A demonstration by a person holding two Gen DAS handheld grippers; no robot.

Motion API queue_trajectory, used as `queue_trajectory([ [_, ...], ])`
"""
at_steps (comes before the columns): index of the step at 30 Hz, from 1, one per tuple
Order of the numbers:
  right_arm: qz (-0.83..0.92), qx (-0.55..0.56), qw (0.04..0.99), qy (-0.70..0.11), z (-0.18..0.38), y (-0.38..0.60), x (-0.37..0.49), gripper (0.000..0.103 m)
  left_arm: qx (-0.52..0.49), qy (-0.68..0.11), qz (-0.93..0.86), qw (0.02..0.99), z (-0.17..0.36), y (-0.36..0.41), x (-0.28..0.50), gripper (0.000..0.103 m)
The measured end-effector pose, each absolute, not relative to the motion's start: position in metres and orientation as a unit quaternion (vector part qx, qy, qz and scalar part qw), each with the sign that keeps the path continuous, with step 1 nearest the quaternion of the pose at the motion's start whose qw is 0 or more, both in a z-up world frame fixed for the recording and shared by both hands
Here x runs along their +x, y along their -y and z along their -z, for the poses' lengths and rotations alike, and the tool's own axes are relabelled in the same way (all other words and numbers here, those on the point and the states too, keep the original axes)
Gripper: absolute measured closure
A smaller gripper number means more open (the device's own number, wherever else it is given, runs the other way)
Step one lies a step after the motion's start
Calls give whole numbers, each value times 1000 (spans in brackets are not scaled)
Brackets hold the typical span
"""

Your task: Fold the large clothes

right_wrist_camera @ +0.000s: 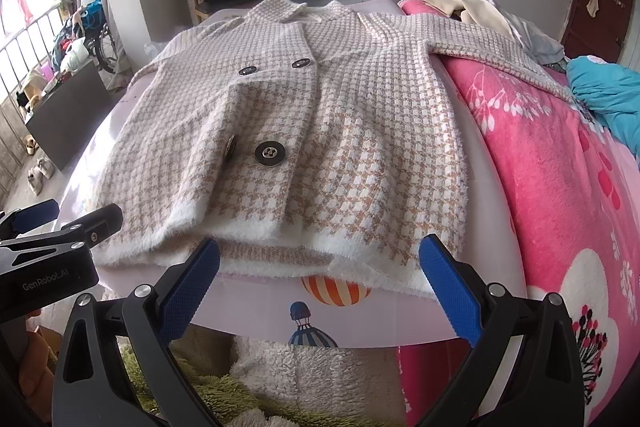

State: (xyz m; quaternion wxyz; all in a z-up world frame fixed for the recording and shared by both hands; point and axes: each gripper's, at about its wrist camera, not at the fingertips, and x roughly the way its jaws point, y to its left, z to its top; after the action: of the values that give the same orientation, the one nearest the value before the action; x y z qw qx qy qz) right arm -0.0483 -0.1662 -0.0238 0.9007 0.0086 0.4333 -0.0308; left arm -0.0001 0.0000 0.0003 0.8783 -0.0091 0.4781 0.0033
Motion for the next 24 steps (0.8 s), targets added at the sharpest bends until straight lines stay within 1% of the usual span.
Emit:
queue_trajectory([
  [24,31,5,901,-434,23,165,-49,6,-9,-475,-4,880,-5,-1,1,8],
])
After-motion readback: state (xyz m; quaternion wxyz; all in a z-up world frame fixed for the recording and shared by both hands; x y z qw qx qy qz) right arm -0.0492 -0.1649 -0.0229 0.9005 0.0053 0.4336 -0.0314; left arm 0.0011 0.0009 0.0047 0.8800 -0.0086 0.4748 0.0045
